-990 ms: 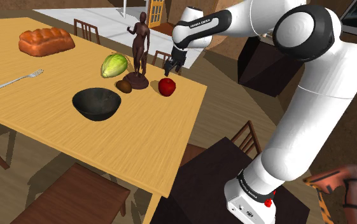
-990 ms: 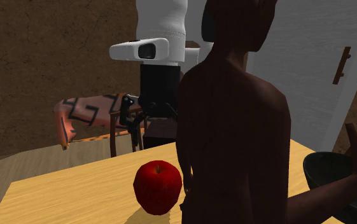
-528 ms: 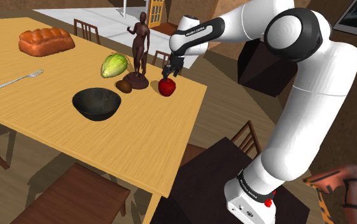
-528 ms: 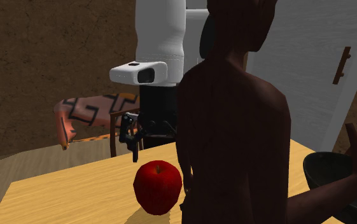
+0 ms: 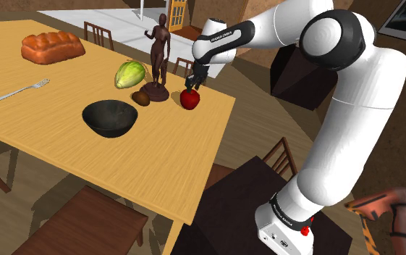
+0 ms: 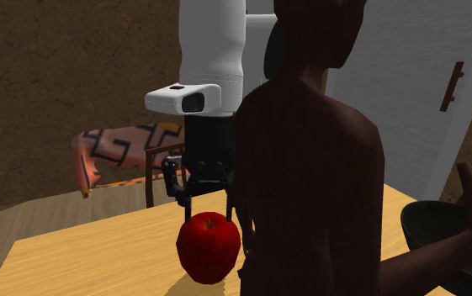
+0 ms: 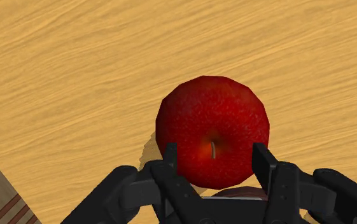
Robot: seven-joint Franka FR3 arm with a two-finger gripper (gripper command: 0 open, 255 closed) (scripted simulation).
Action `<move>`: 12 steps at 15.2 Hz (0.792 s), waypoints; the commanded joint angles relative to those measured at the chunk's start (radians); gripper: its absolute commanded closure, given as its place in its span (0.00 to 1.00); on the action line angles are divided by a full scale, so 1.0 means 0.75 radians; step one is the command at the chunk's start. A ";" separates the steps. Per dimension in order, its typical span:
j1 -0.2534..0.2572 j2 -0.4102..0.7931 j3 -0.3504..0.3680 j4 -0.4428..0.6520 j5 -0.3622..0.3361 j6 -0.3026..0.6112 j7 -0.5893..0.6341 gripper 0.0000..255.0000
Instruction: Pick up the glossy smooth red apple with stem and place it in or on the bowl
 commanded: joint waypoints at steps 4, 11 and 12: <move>0.000 0.000 0.000 0.000 0.000 0.000 0.000 1.00; 0.000 -0.018 0.000 0.013 -0.001 -0.030 0.000 1.00; 0.000 -0.026 -0.001 0.020 -0.001 -0.046 0.000 1.00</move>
